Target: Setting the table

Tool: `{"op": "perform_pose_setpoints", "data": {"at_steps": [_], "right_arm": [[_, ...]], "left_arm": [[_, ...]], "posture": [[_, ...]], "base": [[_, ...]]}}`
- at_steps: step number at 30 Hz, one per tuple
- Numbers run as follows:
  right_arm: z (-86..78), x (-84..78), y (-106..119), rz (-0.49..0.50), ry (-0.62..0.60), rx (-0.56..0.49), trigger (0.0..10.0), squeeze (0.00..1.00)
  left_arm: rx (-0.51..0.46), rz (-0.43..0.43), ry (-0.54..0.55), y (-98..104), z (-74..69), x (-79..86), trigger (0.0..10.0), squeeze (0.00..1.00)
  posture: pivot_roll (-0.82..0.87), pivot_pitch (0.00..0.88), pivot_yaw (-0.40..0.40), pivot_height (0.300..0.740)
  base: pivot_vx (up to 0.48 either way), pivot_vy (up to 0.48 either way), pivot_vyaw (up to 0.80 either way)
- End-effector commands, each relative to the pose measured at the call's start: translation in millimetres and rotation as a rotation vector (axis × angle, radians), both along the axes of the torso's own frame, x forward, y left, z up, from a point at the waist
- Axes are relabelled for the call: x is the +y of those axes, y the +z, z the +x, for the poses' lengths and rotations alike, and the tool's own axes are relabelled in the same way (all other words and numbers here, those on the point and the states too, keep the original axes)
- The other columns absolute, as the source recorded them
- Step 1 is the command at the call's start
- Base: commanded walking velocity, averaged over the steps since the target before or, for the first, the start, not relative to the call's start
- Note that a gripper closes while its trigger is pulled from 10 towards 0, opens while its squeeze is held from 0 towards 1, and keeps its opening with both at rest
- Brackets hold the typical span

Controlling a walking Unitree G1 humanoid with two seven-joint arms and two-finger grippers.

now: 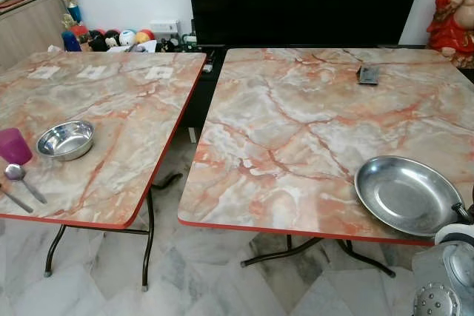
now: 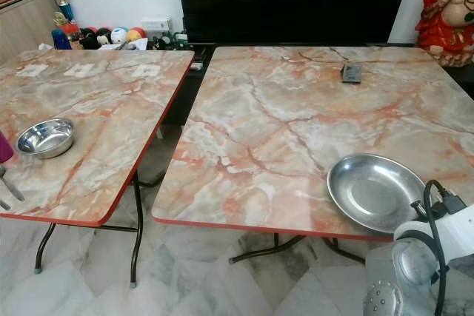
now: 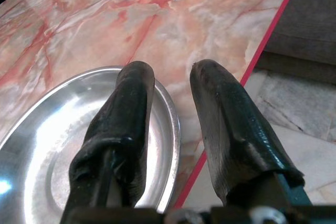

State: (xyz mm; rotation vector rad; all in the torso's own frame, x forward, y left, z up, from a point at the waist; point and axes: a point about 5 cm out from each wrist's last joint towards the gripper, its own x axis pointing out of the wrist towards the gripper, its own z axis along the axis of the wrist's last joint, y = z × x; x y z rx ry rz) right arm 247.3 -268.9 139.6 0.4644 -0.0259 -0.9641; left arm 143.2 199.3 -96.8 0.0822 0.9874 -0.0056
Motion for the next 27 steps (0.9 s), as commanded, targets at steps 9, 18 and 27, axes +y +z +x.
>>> {"op": "perform_pose_setpoints", "data": {"at_steps": [9,18,27], "right_arm": [[22.5,26.4,11.9,-0.157,0.273,-0.044,10.0,0.0],[39.6,67.2,6.0,-0.335,0.624,0.002,10.0,0.0],[48.6,98.6,0.2,-0.443,0.888,-0.01,10.0,0.0]], "left_arm": [[0.012,0.029,0.009,1.2,-2.0,12.8,10.0,0.0],[0.003,0.036,0.001,2.6,2.8,11.7,10.0,0.0],[-0.008,0.052,0.026,4.7,-1.3,26.5,10.0,0.0]], "posture": [[-0.07,0.0,0.012,0.74],[-0.08,0.0,0.023,0.74],[-0.07,0.0,0.024,0.74]], "base": [[0.0,0.0,0.0],[0.0,0.0,0.0],[0.0,0.0,0.0]]}}
